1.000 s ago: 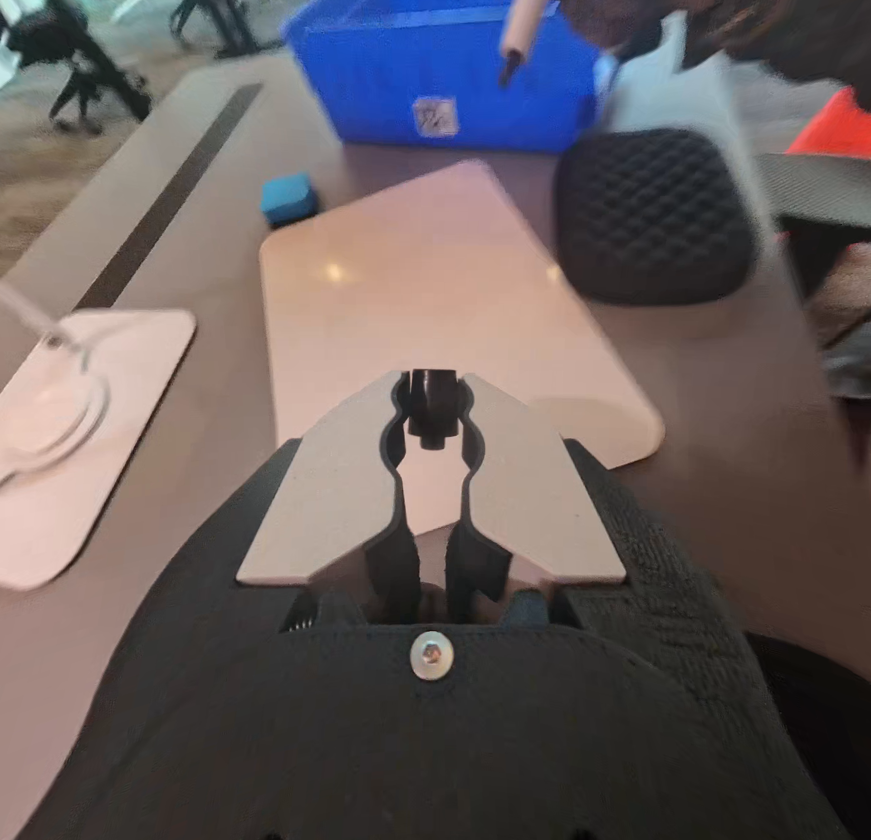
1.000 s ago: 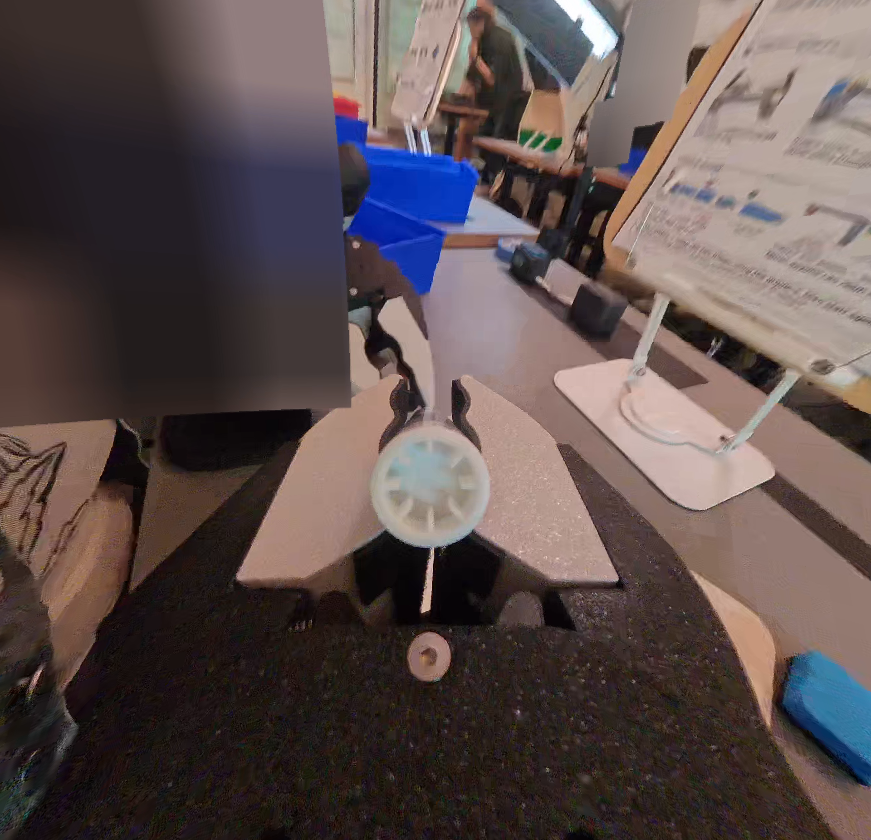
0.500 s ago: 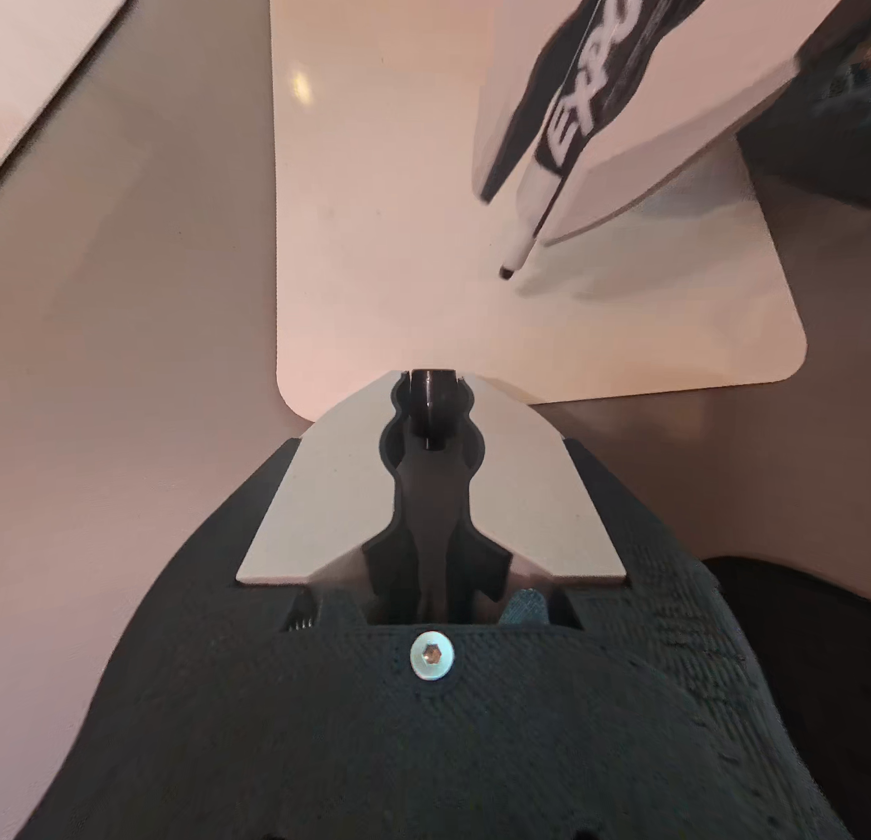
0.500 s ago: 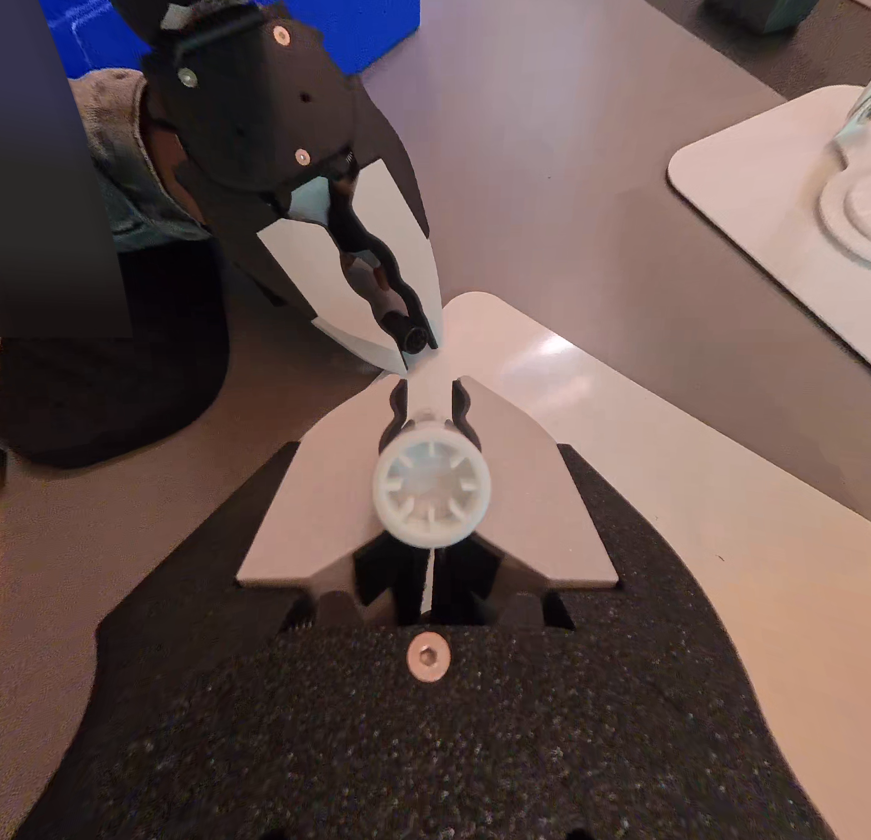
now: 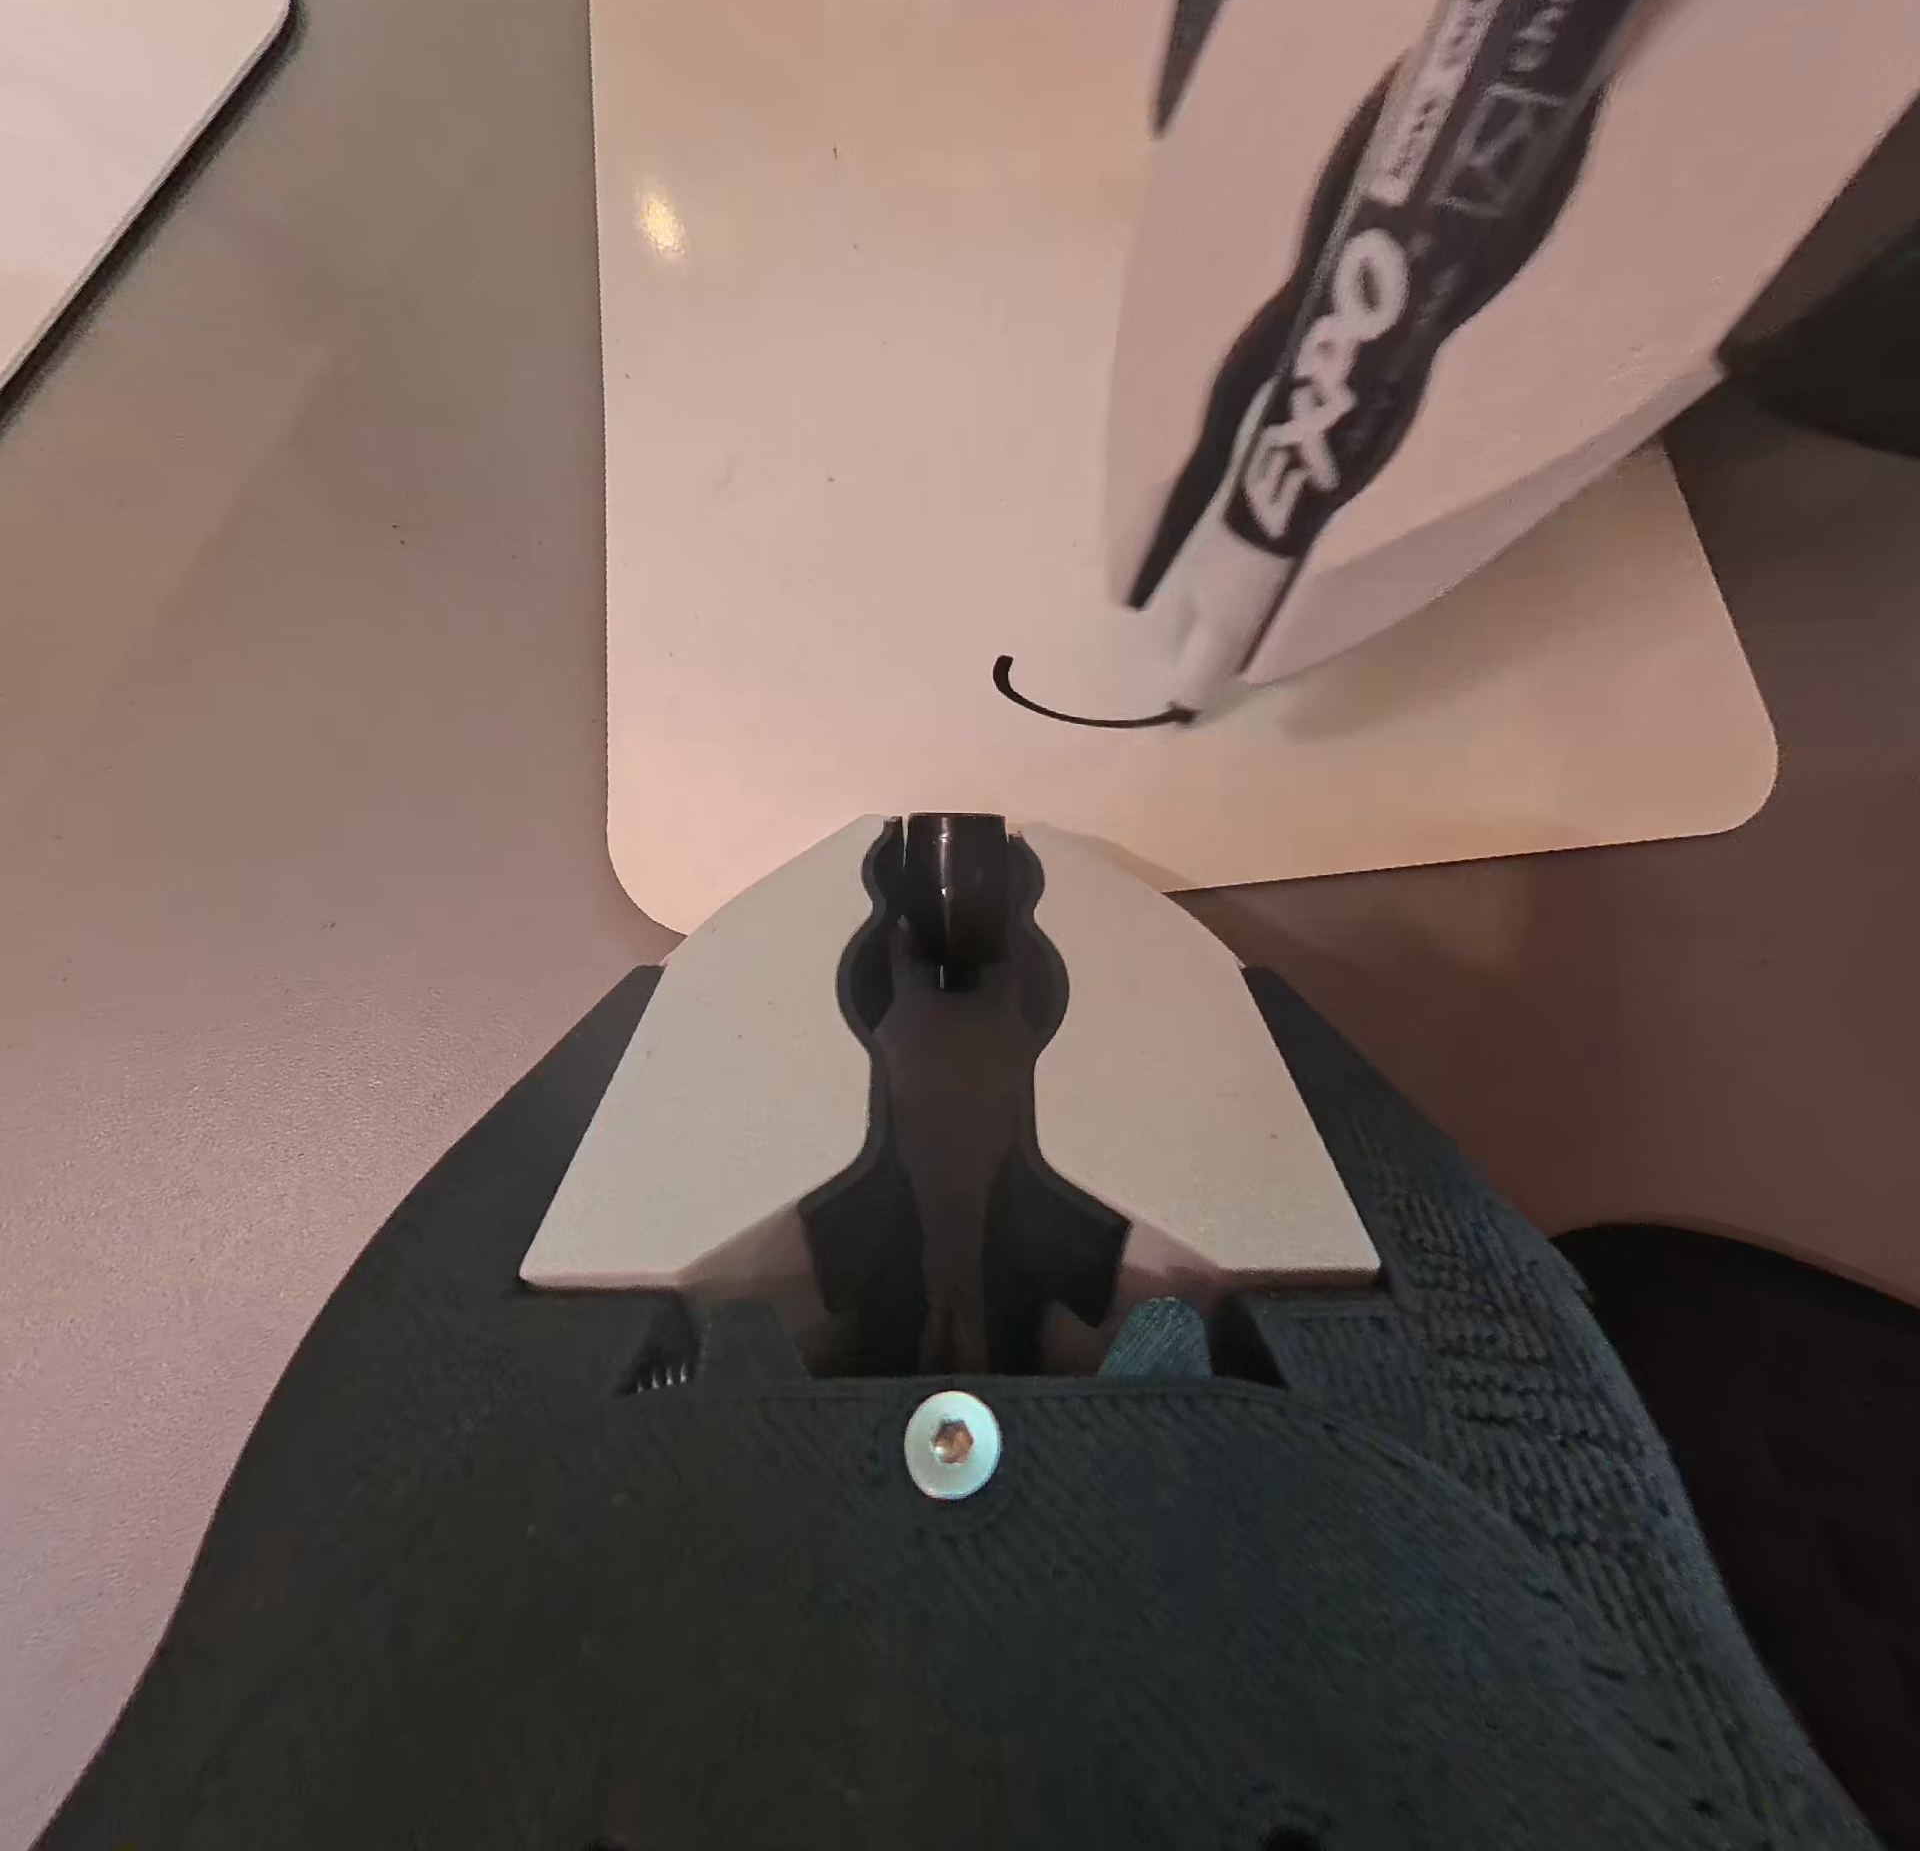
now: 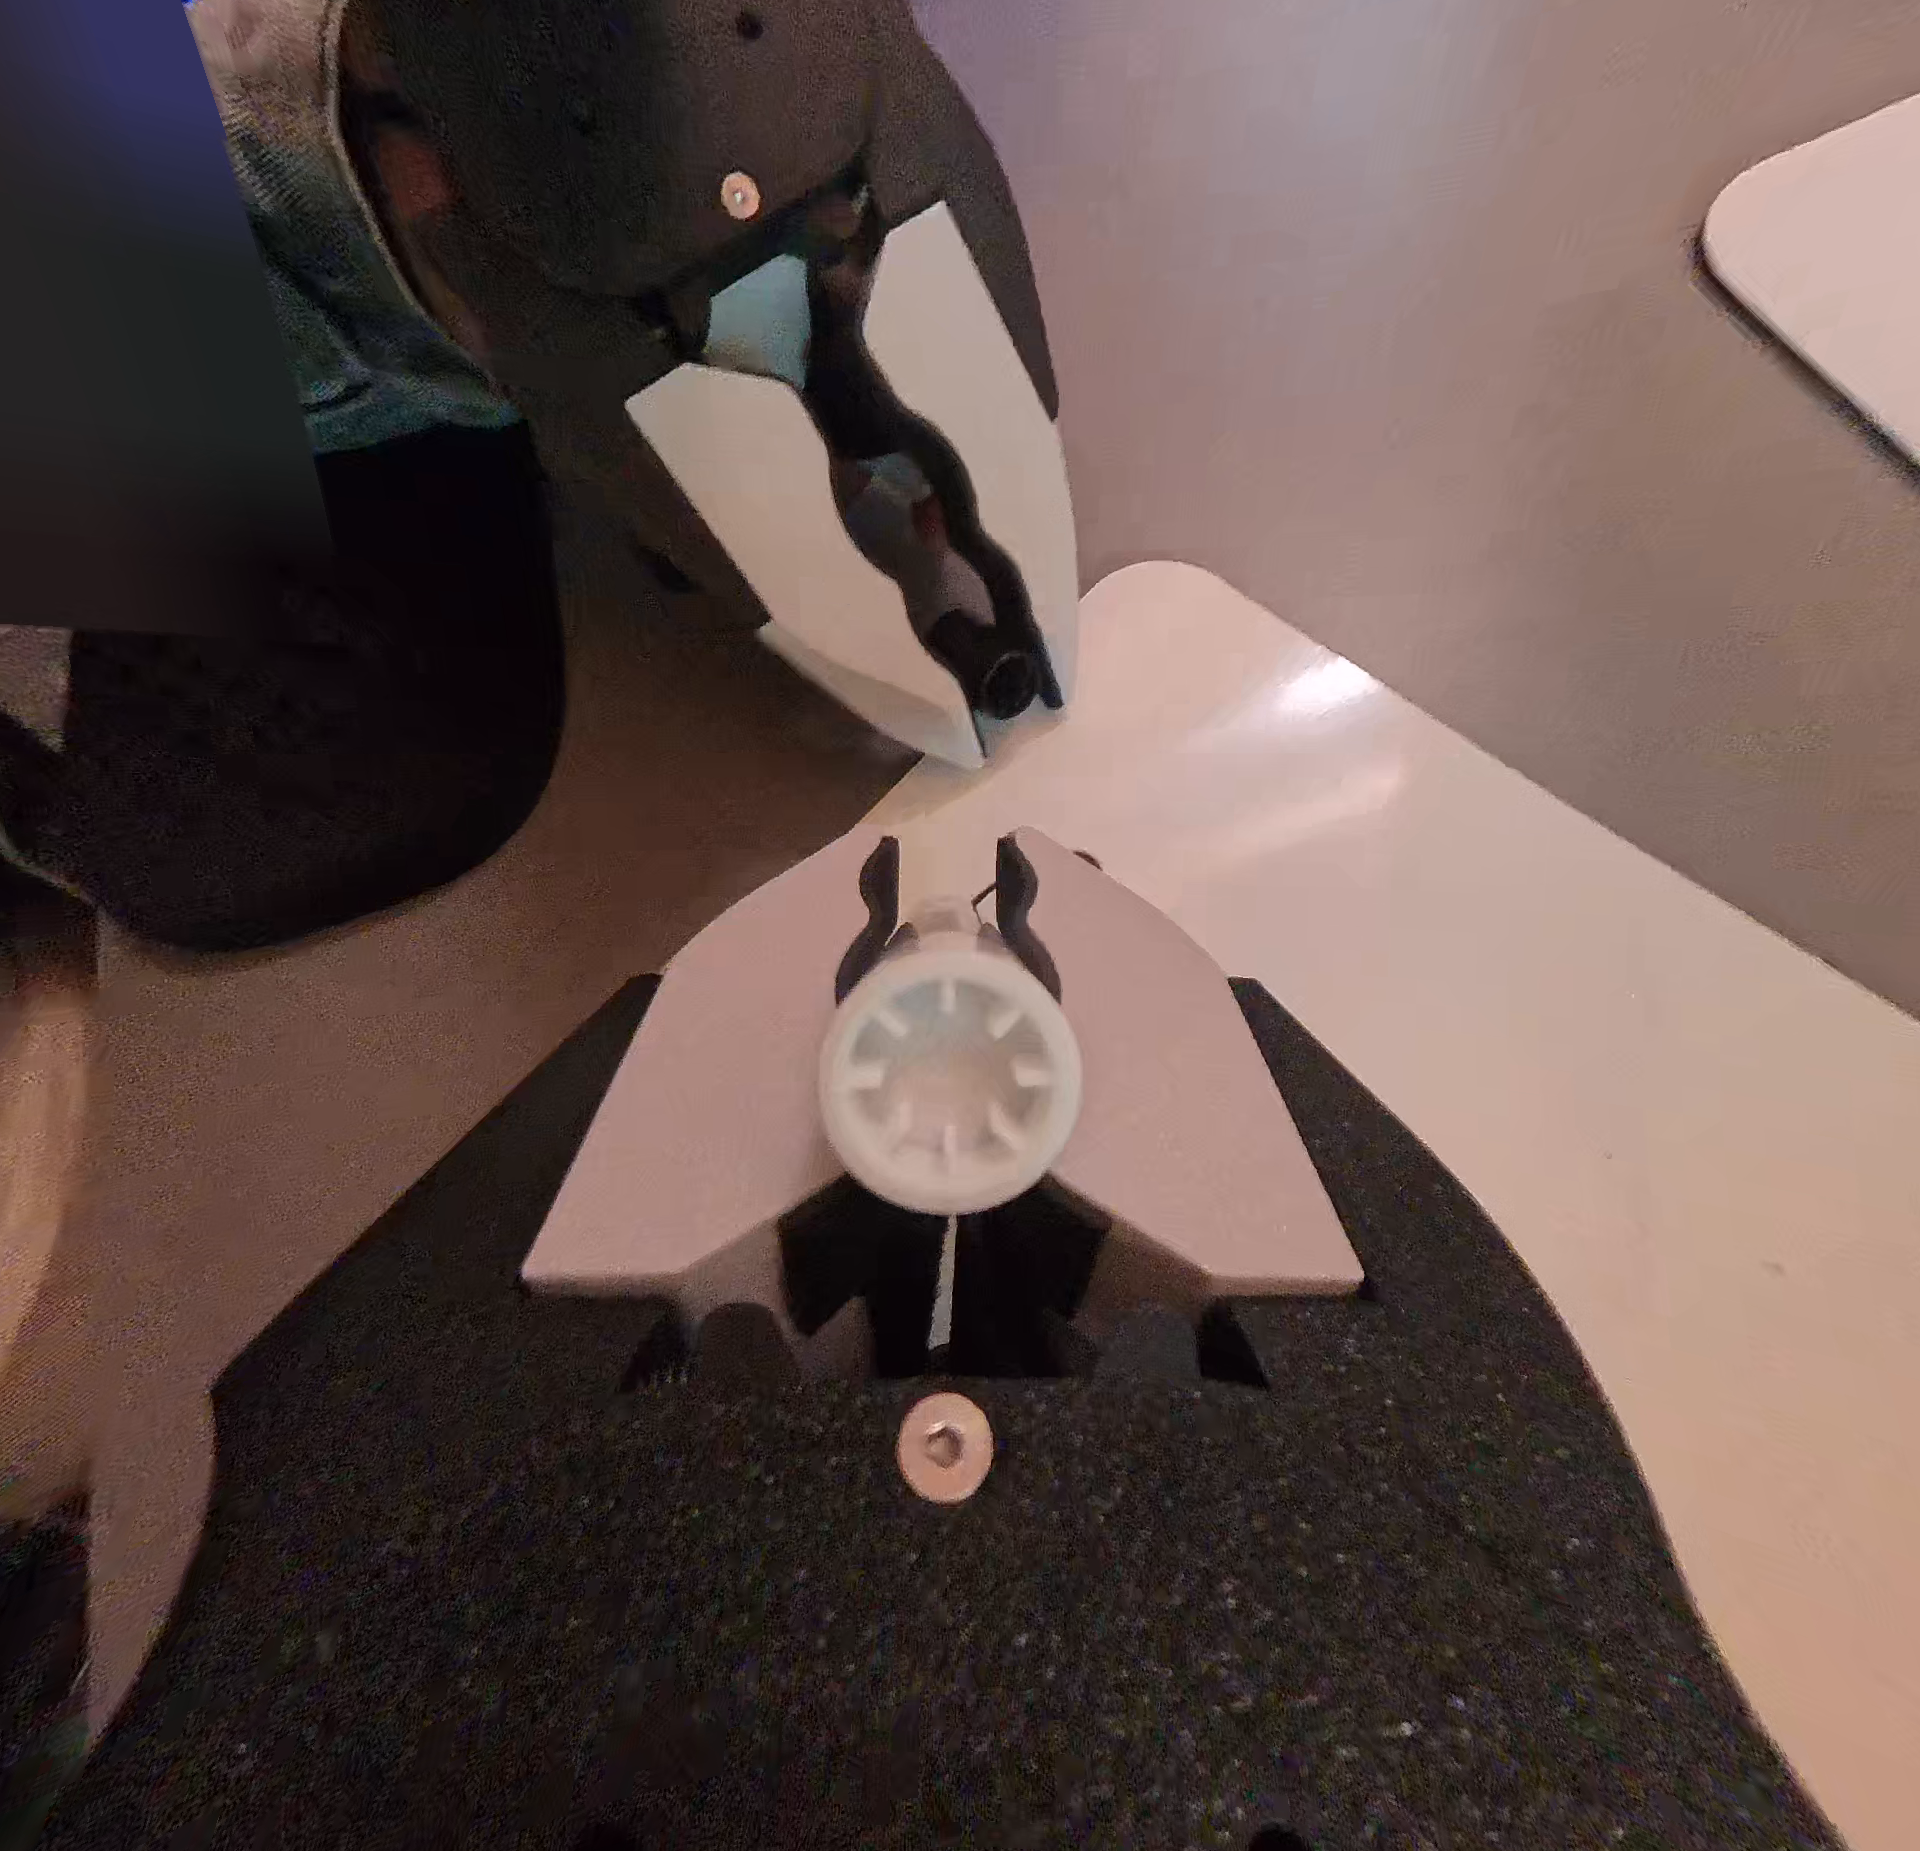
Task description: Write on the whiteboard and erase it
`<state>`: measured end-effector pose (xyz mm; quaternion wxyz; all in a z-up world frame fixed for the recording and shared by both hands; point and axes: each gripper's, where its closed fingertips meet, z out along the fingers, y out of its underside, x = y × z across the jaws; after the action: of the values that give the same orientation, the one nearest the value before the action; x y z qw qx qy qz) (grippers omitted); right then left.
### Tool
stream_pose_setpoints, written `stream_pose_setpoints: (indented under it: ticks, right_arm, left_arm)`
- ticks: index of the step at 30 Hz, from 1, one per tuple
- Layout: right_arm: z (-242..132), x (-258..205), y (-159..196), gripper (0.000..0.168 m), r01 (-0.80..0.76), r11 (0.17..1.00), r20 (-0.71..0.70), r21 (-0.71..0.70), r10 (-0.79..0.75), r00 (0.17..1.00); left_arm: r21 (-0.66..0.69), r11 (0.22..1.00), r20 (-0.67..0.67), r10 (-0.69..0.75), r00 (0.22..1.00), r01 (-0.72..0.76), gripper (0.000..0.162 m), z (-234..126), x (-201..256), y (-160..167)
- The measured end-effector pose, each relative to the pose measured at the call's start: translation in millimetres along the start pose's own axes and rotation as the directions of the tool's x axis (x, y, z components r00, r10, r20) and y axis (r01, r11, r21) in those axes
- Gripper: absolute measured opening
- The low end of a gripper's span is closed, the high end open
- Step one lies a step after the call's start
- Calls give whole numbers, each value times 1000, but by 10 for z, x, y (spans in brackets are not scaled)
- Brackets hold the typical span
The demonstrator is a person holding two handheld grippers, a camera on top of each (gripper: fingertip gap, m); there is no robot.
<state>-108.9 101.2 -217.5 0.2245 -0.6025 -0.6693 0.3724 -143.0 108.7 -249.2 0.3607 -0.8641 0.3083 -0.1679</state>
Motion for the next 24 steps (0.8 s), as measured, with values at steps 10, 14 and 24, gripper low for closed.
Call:
stream_pose_setpoints:
  ticks: [10,14,24]
  right_arm:
    - [56,316,-115,18,30,999,-78,23,-28,997]
    - [65,298,-173,19,52,998,-87,25,-50,995]
    - [-114,525,-11,19,-7,1000,-161,5,8,987]
  left_arm:
    - [1,1000,0,7,1000,-7,20,3,-3,-1]
    - [4,1000,-2,7,1000,-7,20,4,-3,-2]
    - [5,1000,0,11,1000,-11,20,5,-3,-3]
